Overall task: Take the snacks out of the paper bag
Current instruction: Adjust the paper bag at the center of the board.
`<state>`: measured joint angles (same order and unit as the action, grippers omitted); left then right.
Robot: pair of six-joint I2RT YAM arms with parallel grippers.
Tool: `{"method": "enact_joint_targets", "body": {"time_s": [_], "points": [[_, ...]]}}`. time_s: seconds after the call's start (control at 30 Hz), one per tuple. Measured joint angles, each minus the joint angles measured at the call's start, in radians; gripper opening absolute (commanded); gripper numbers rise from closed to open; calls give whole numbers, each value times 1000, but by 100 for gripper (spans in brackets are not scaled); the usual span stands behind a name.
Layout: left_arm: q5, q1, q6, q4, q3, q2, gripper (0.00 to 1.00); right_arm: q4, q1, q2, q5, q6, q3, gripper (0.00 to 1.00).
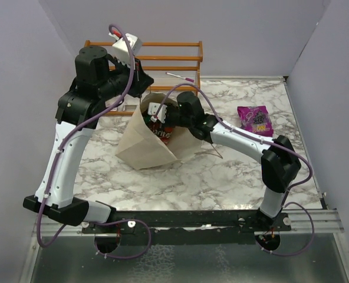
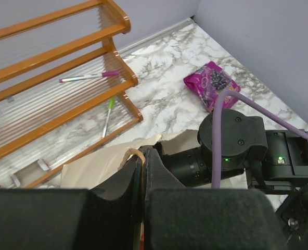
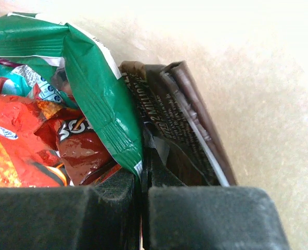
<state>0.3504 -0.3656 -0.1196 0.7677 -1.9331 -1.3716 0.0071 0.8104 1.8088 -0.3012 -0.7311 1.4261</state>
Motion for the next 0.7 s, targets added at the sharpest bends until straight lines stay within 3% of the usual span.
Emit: {"method": "enact_joint_targets", "body": {"time_s": [0.13, 0.23, 0.5, 0.7], "points": [[78, 3, -22, -63, 83, 10, 0, -9, 0, -1, -3, 49, -11, 1], [183, 4, -70, -194, 240, 45, 0, -8, 0, -10, -4, 71, -47, 1], [403, 4, -393, -615, 698, 236, 0, -10, 0, -145, -14, 118, -189, 1], [423, 4, -536, -740, 767, 308, 0, -15, 0, -245, -45, 144, -284, 1]]}}
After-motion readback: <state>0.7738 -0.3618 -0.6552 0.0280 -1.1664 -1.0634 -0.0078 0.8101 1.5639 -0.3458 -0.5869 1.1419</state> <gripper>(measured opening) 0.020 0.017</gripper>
